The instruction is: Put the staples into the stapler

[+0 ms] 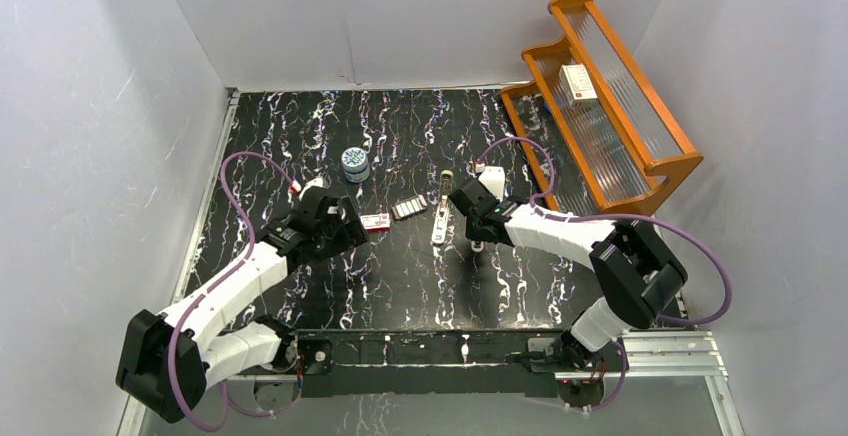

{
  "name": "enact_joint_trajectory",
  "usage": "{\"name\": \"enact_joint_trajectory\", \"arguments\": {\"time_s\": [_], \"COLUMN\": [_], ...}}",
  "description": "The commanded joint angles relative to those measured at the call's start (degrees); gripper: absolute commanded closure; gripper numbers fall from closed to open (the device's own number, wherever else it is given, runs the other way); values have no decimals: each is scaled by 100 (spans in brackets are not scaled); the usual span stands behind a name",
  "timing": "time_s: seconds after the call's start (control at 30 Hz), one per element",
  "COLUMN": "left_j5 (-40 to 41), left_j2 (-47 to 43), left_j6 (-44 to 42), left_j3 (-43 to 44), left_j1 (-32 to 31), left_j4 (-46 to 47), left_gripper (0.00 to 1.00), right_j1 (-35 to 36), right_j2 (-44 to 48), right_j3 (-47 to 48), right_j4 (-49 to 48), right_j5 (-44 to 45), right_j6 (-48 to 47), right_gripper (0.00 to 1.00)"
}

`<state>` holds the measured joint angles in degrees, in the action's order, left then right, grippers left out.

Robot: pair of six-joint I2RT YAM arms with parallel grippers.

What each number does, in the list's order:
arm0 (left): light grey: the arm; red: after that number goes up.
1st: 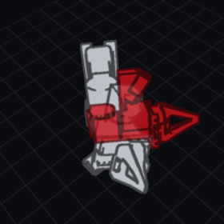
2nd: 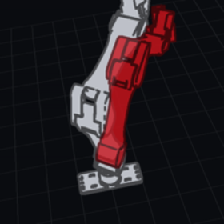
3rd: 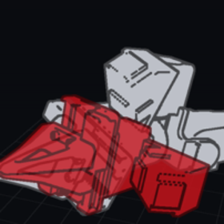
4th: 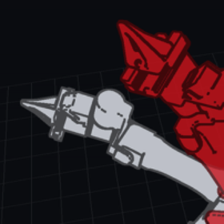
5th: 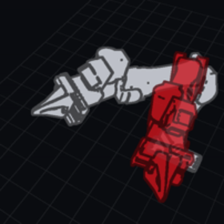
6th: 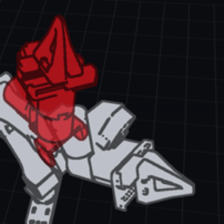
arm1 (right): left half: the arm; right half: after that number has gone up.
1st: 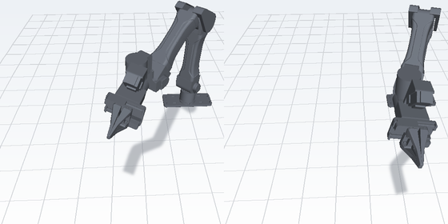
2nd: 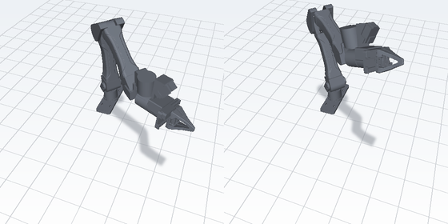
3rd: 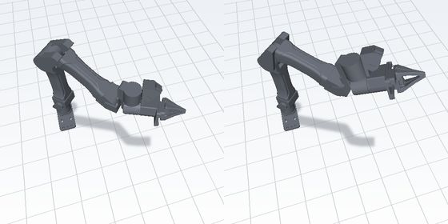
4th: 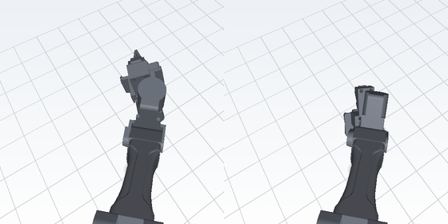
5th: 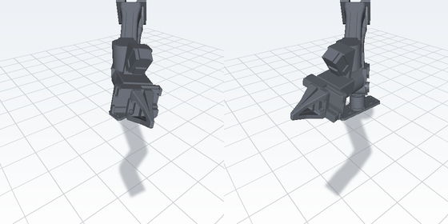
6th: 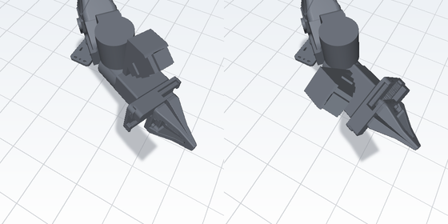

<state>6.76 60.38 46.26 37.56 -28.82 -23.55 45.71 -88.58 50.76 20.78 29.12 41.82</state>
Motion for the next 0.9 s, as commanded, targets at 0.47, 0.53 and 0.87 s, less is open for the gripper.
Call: {"name": "enact_joint_trajectory", "arguments": {"time_s": [0.47,0.53,0.87], "left_j5": [13,5,1], "left_j2": [-75,-79,-105], "left_j6": [0,4,2], "left_j3": [63,58,57], "left_j1": [34,34,34], "left_j4": [6,6,-8], "left_gripper": [21,21,21], "right_j1": [-28,-35,-28], "right_j2": [44,65,181], "right_j3": [-85,-84,124], "right_j4": [-205,-191,-70], "right_j5": [-19,-20,-6], "right_j6": [-19,-25,-59], "right_gripper": [72,71,68]}}
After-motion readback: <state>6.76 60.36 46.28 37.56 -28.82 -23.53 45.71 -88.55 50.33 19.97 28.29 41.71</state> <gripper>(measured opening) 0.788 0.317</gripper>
